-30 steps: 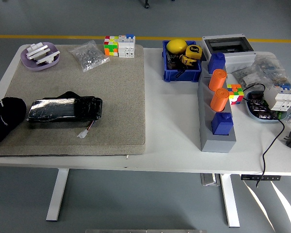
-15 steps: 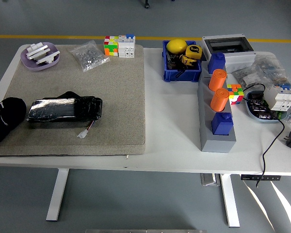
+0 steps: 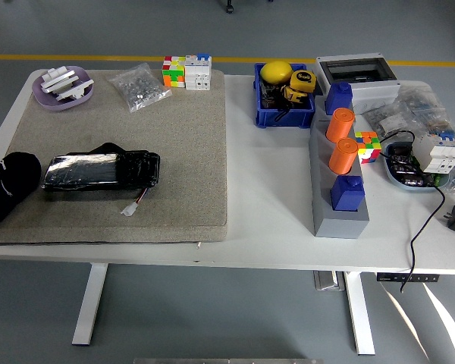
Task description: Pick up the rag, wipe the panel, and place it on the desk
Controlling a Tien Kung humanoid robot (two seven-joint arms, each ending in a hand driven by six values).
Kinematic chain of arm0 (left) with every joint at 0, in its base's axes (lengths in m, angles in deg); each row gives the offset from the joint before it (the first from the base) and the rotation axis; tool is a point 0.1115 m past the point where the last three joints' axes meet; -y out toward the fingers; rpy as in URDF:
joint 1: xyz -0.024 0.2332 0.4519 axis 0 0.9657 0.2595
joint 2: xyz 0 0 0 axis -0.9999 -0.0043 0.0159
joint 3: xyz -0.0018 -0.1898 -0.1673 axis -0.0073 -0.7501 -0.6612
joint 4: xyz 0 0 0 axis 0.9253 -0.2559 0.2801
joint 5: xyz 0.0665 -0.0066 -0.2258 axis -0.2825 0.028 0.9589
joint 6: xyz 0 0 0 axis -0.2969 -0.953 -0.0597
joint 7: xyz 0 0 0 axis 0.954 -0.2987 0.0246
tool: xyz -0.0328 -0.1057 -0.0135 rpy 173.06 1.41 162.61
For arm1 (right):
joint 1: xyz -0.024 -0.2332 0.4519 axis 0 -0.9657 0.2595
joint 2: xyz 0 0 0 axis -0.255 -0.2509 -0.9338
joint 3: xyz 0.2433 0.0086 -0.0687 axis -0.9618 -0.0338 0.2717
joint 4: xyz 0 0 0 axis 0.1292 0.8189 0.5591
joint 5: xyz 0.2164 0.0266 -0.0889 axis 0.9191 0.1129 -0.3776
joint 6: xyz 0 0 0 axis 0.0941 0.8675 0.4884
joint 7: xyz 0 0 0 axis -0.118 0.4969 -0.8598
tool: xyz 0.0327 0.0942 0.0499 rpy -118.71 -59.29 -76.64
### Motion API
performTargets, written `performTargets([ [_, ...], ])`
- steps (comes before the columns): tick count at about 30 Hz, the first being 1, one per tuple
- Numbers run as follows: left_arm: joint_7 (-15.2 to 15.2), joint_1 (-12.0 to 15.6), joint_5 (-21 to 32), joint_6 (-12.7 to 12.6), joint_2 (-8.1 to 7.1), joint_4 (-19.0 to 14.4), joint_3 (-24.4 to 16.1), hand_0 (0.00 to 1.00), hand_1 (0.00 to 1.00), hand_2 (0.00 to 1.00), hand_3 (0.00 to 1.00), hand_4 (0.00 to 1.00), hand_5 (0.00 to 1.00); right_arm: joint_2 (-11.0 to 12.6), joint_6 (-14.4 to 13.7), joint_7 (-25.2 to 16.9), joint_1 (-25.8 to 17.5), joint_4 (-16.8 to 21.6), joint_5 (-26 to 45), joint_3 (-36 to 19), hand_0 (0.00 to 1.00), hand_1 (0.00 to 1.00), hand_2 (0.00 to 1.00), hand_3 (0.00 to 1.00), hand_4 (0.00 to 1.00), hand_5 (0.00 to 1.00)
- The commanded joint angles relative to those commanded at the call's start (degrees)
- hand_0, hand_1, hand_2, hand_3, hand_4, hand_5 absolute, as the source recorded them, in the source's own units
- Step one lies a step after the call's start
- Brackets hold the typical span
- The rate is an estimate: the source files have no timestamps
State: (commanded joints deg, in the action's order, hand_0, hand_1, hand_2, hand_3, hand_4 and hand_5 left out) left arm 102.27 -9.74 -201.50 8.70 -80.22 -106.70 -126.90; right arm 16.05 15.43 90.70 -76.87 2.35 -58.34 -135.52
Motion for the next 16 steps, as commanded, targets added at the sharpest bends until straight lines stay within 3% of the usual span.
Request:
performTargets([
  [16, 0.07, -0.79, 0.22, 0.07, -0.11, 1.3, 1.3, 0.817, 0.842, 0.815, 0.774, 0.996, 0.538, -0.02, 0.2, -0.24, -0.11, 0.0, 0.85, 0.73, 0.795, 0.642, 0.691, 0.64, 0.998, 0.548],
])
